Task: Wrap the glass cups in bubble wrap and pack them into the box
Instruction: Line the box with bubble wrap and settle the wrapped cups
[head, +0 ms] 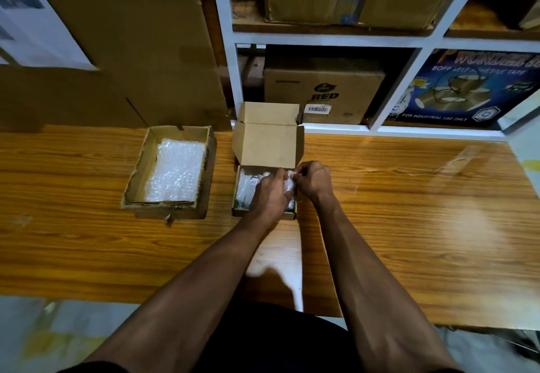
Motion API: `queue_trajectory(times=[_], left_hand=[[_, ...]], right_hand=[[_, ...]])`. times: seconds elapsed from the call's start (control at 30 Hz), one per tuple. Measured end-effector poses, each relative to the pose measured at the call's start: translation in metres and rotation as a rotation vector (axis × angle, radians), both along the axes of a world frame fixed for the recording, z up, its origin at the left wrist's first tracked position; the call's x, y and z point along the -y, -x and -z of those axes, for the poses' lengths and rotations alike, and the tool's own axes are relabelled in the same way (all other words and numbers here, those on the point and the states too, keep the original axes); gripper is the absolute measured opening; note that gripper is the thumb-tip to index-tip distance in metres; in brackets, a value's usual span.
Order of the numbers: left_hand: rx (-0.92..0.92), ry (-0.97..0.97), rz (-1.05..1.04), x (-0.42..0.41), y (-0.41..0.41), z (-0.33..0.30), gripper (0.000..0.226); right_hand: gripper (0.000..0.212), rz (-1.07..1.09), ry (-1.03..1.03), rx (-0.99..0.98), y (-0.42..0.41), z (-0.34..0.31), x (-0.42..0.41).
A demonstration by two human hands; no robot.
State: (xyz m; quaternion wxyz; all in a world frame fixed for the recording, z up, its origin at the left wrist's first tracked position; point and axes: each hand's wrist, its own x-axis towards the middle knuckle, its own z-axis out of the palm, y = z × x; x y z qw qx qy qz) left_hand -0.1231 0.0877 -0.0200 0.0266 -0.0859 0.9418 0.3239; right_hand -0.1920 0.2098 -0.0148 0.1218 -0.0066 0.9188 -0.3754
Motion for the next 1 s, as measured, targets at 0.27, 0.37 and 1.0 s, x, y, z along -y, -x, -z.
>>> queue_trajectory(times=[0.27, 0.37, 1.0], left_hand=[[-0.115, 0.072, 0.084, 0.001, -0.007, 0.005, 0.049], [-0.134, 0.147, 0.134, 0.002, -0.009, 0.007, 0.038], [-0.082, 0.442, 0.287, 0.005, -0.013, 0.01, 0.015]], right_hand=[[0.014, 0.009, -0.011, -0.036, 0.001, 0.002, 0.004], [0.015, 0.007, -0.022, -0.042, 0.004, 0.002, 0.006], [0.027, 0.056, -0.096, -0.007, 0.007, 0.011, 0.013]])
